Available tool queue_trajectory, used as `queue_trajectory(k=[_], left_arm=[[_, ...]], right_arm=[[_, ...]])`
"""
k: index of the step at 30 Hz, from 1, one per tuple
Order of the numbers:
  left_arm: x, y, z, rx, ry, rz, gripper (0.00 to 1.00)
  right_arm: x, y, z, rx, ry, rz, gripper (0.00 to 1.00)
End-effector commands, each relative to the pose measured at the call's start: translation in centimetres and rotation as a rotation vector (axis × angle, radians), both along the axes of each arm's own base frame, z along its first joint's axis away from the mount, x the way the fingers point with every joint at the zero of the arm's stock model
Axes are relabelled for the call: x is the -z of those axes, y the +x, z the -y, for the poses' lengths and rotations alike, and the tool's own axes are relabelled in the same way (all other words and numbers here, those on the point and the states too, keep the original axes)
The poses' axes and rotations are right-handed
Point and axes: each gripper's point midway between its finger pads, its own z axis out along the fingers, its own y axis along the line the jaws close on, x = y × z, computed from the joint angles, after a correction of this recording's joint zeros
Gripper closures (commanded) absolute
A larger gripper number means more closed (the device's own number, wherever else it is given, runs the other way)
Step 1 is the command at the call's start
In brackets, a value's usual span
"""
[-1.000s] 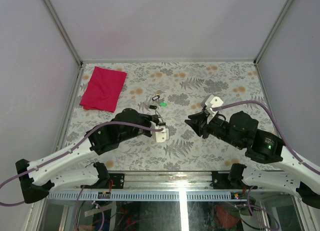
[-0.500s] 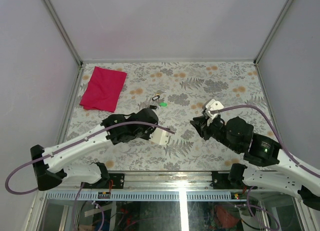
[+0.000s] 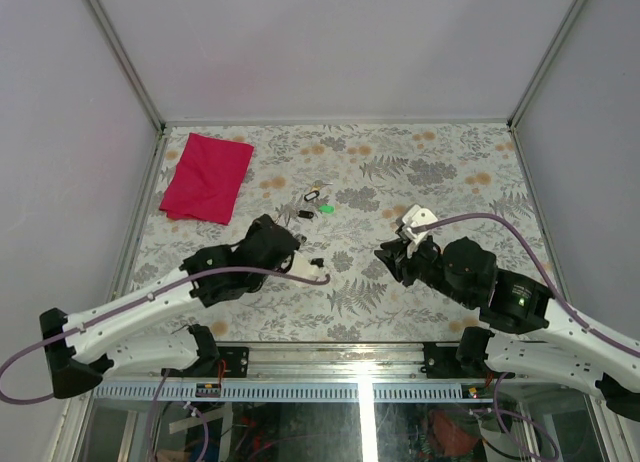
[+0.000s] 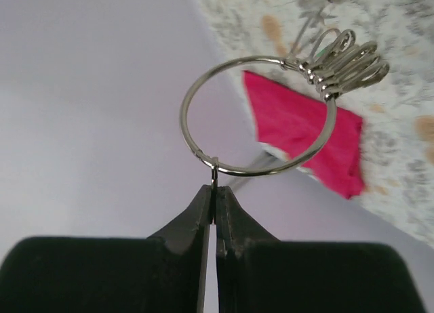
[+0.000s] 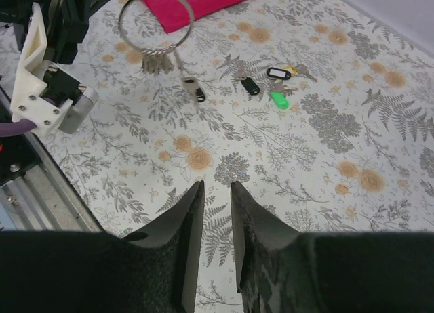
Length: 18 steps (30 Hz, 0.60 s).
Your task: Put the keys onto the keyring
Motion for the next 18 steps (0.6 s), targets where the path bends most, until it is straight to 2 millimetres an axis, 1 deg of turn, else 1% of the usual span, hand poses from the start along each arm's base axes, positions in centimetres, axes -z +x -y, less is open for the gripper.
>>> queue_trajectory(k=[1,2,5,8,10,13,15,18], left_arm=[[-6.1,1.6,1.6,0.174,0.053,0.343,1.00],[-6.7,1.4,2.0,0.220,0.057,0.381,1.00],[-8.2,0.7,3.4,0.330,0.015,0.400,1.00],[-8.8,-0.5,5.1,0.476,0.010,0.417,1.00],[-8.9,-1.0,5.8,0.545,0.036,0.426,1.00],[-8.8,-1.7,6.7,0.622,0.091,0.434,1.00],[-9.2,-2.3,7.2,0.653,0.095,0.441,1.00],[-9.3,-2.6,7.4,0.677,0.125,0.447,1.00]], right_arm=[[-2.4,-1.2,-1.6,-0.105,0.093,0.046,0.71],[-2.8,-1.8,-2.0,-0.151,0.102,0.055,0.70],[-4.1,-3.3,-2.8,-0.269,0.123,0.098,0.67],[-5.0,-4.6,-3.5,-0.384,0.119,0.160,0.60],[-5.1,-5.1,-3.9,-0.438,0.104,0.198,0.56],[-5.2,-5.5,-4.4,-0.489,0.097,0.251,0.50],[-5.4,-5.6,-4.7,-0.505,0.107,0.276,0.46],[-5.6,-4.9,-5.4,-0.484,0.130,0.294,0.42]])
